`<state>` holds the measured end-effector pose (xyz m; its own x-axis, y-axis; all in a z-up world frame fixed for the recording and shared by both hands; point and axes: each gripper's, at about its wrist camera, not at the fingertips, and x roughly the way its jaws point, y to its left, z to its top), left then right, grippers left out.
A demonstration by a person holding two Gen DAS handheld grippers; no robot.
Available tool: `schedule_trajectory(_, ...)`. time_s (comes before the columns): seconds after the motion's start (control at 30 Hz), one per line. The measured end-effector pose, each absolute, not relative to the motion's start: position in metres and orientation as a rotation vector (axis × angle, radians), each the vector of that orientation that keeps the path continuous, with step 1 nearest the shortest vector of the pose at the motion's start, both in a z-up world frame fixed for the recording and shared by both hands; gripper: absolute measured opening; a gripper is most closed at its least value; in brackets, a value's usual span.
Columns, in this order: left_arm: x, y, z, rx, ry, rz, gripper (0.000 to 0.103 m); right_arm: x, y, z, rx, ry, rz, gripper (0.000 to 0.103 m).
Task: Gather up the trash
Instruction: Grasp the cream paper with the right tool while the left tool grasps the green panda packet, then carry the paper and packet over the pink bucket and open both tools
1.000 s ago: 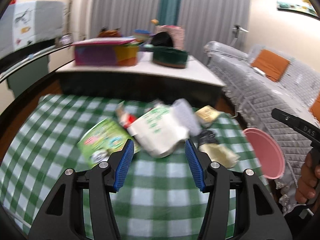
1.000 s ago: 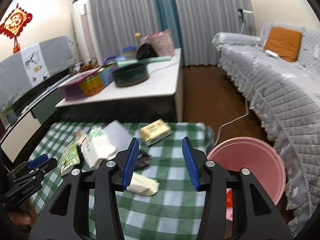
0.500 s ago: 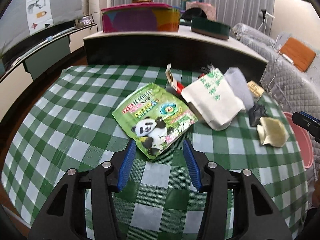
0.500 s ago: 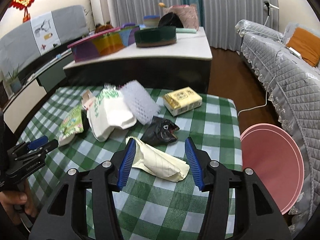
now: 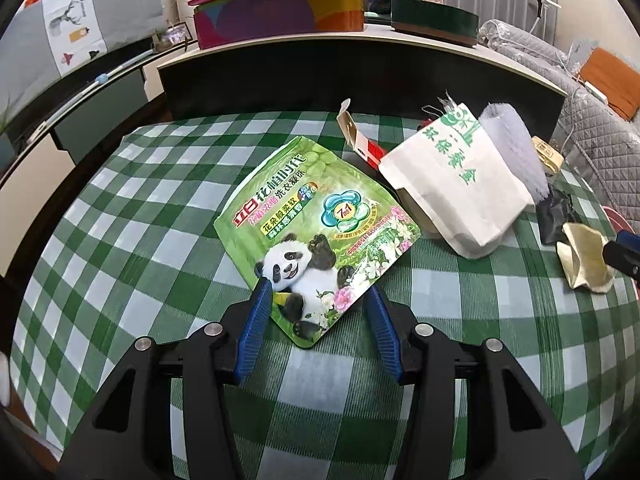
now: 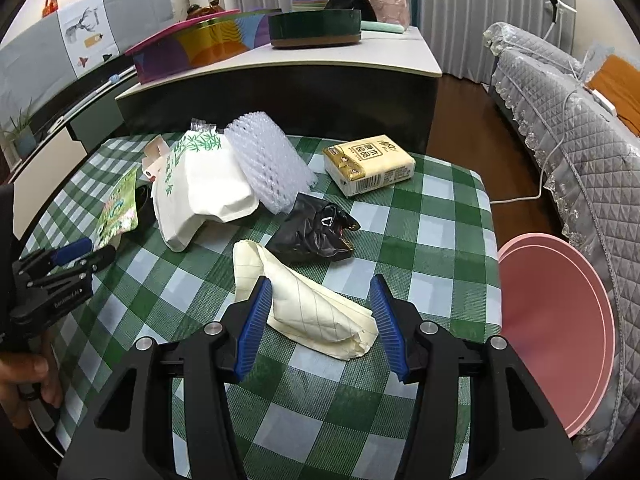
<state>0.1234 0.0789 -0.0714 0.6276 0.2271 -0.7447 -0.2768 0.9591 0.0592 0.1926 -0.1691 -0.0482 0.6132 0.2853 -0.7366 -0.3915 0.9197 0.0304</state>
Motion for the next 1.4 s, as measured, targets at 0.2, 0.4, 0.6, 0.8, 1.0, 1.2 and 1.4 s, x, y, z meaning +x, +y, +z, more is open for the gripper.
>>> schedule_trajectory(0.2,0.128,0.081,-0.072,-0.063,0.84,0.298,0.029,0.195,-0.165,-0.052,-0.155,0.836,0.407,0.047)
schedule_trajectory(0.4,0.124,0.077,-0.066,-0.038,0.807,0.314,0.011,0.192,-0.161,-0.051,-0.173,0.837,0.435,0.02)
schedule_trajectory(0.6,0.115,0.076,-0.053,-0.038,0.758,0.329,0.001,0.186,-0.166,-0.044,-0.171,0.81,0.427,0.007)
schedule_trajectory(0.8,0.106,0.073,-0.043,-0.047,0.726,0.314,0.001,0.18,-0.176,-0.034,-0.139,0.784,0.406,0.006)
schedule_trajectory(1.0,0.096,0.072,-0.029,-0.079,0.684,0.295,0.001,0.171,-0.184,-0.02,-0.114,0.744,0.39,0.006)
schedule_trajectory(1.2,0.087,0.066,-0.019,-0.103,0.659,0.26,0.001,0.163,-0.194,-0.008,-0.094,0.705,0.362,0.006)
schedule_trajectory(1.4,0.081,0.056,-0.012,-0.104,0.643,0.222,0.001,0.153,-0.208,0.003,-0.08,0.66,0.322,0.006)
